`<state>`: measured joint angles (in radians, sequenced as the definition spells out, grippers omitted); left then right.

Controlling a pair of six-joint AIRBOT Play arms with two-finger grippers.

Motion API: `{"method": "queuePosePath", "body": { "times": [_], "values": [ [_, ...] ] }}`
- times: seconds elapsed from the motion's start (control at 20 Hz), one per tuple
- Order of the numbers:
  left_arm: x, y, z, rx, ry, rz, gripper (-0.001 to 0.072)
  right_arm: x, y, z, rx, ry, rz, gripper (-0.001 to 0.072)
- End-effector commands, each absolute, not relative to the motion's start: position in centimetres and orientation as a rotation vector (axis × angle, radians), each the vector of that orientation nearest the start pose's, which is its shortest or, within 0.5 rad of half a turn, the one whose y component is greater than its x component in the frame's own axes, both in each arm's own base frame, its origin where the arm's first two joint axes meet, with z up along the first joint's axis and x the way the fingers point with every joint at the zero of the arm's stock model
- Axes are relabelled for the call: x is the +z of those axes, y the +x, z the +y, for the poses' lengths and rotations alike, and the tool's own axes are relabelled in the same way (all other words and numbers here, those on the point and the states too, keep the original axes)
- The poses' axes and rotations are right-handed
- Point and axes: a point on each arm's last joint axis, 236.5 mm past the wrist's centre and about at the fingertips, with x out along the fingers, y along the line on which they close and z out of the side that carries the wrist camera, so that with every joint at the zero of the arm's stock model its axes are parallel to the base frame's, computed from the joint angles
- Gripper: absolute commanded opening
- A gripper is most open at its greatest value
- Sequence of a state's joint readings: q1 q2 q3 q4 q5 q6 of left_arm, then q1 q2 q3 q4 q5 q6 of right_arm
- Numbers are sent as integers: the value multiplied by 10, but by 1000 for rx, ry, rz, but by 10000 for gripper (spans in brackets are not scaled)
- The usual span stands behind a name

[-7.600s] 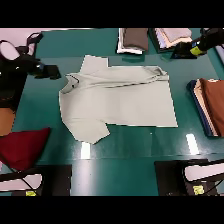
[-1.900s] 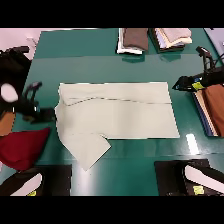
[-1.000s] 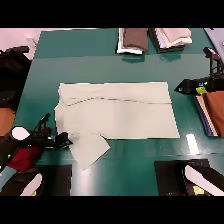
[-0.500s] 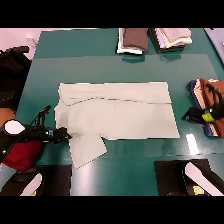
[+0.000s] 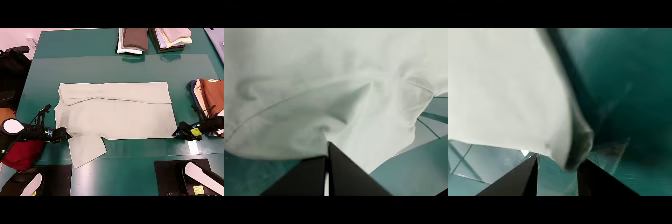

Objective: Fold the shirts.

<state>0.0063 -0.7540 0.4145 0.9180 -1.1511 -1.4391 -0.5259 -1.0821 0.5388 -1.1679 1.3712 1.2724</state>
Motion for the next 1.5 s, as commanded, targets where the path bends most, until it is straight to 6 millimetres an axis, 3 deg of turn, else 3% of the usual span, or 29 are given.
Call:
{"method": "queuePosePath", "body": {
  "times": [0.0,0.15,0.25,0.4,0.6,0.7,0.8,1.0,1.15,1.3,1.45],
  "values": [
    [-48,189,-126,-368,-525,1427,23,-96,190,10,117,559,1637,200],
    [-46,184,-120,-368,-470,1454,22,-82,204,8,111,489,1535,20],
    [-37,185,-113,-370,-416,1456,21,-70,202,5,105,460,1498,19],
    [-13,179,-112,-366,-404,1406,21,-54,179,-4,91,360,1519,19],
    [10,140,-117,-423,-384,1434,21,-33,165,-5,79,296,1475,18],
    [19,137,-117,-438,-369,1447,22,-25,166,-3,80,290,1442,18],
    [32,155,-116,-432,-358,1379,22,-13,176,-8,65,288,1410,18],
    [43,210,-109,-409,-316,1271,22,13,222,-26,52,281,1365,17],
    [40,272,-95,-348,-281,1203,23,23,266,-22,108,237,1352,18],
    [34,330,-88,-316,-275,1178,23,24,317,-11,130,223,1343,18],
    [22,376,-85,-296,-276,1175,23,16,363,-6,121,251,1352,18]
  ]
}}
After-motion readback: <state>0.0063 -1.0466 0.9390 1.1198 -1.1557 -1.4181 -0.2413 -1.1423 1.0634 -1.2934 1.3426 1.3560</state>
